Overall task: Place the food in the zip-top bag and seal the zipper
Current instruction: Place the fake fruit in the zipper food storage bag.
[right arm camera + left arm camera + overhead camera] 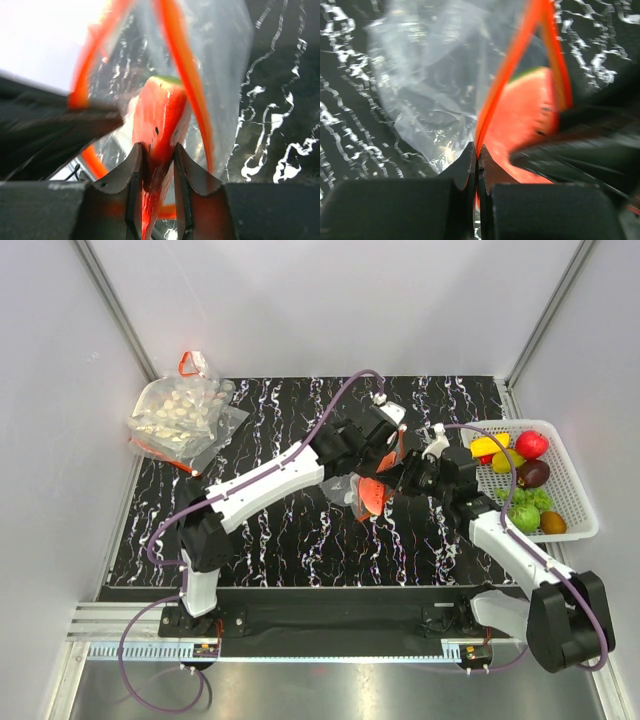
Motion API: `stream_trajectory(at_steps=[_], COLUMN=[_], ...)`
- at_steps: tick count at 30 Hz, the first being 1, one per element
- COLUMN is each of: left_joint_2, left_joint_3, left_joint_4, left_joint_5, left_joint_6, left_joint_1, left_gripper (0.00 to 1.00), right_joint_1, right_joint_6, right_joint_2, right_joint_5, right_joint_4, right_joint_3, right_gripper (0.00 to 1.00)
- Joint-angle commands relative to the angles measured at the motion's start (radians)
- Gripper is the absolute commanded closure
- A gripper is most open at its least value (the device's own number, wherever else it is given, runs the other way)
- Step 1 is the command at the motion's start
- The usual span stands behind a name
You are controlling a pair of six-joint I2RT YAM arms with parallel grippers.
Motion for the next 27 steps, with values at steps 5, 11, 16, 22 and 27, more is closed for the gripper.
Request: stream_trajectory(at_steps=[5,11,16,22,27], left_joint_2=[-0.075,-0.086,-0.141,-0.176,-0.17], left_joint_3=[-0.036,-0.033,-0.087,-0.12,-0.143], left_joint_4=[0.124,0.133,0.196,0.204,0.173], left_joint_5=[0.198,0.371,0.462,0.465,0.358], left_joint_6=[-0.038,-0.069,-0.106,-0.114,-0.095], left_joint_1=[-0.026,-0.032,-0.027,0.008,0.034], left_gripper=[1.0,1.0,1.0,1.0,1.0], right_joint_1=[0.016,0.016,0.016,0.017,0.017], right_joint_6=[0.058,0.03,0.024,-0.01,-0.07], right_joint_2=[0.052,0.061,0.01,-0.081,-0.138], right_joint_5=[0.071,0.084,0.12,0.13,0.099], right_joint_4=[0.124,0.144,0.157,0.094,-0.119], right_joint_3=[0.022,0.039,0.0,-0.018,0.068], right_gripper=[1.0,0.97,0.67,0.38,0.3])
